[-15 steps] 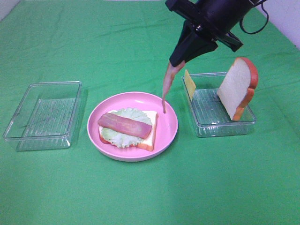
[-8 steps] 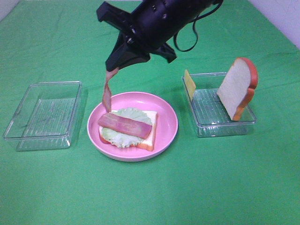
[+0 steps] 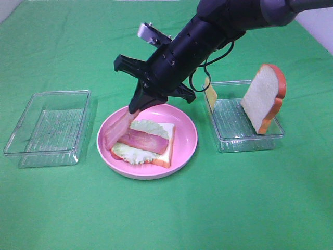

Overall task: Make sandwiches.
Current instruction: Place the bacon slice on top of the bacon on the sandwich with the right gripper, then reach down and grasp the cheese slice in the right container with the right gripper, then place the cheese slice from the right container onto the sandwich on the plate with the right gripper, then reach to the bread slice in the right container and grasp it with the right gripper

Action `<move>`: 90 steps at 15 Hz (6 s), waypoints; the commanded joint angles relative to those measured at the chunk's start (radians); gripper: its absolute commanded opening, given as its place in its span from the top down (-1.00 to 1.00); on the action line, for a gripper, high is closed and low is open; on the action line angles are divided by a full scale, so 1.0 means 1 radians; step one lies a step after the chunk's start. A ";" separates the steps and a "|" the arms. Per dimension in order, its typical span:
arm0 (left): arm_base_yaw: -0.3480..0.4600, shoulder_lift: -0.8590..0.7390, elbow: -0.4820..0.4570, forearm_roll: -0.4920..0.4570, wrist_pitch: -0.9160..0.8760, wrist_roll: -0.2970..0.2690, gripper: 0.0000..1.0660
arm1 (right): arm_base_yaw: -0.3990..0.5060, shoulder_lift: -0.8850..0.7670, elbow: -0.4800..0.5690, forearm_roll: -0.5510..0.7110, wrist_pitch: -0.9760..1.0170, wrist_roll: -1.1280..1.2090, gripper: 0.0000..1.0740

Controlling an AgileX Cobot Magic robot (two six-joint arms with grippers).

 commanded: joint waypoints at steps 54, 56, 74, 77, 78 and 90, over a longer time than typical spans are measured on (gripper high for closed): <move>0.000 -0.019 0.001 -0.011 -0.011 0.002 -0.37 | -0.063 -0.011 -0.347 -0.253 0.373 0.017 1.00; 0.000 -0.019 0.001 -0.011 -0.011 0.002 -0.37 | -0.017 0.012 -0.335 -0.185 0.372 -0.007 1.00; 0.000 -0.019 0.001 -0.012 -0.011 0.002 -0.37 | 0.052 0.179 -0.334 -0.478 0.317 0.210 -0.04; 0.000 -0.019 0.001 -0.012 -0.011 0.002 -0.37 | 0.052 0.150 -0.336 -0.592 0.332 0.252 -0.19; 0.000 -0.019 0.001 -0.012 -0.011 0.002 -0.37 | 0.050 0.129 -0.342 -0.626 0.339 0.258 -0.19; 0.000 -0.019 0.001 -0.012 -0.011 0.001 -0.37 | -0.239 -0.123 -0.364 -0.844 0.480 0.311 -0.39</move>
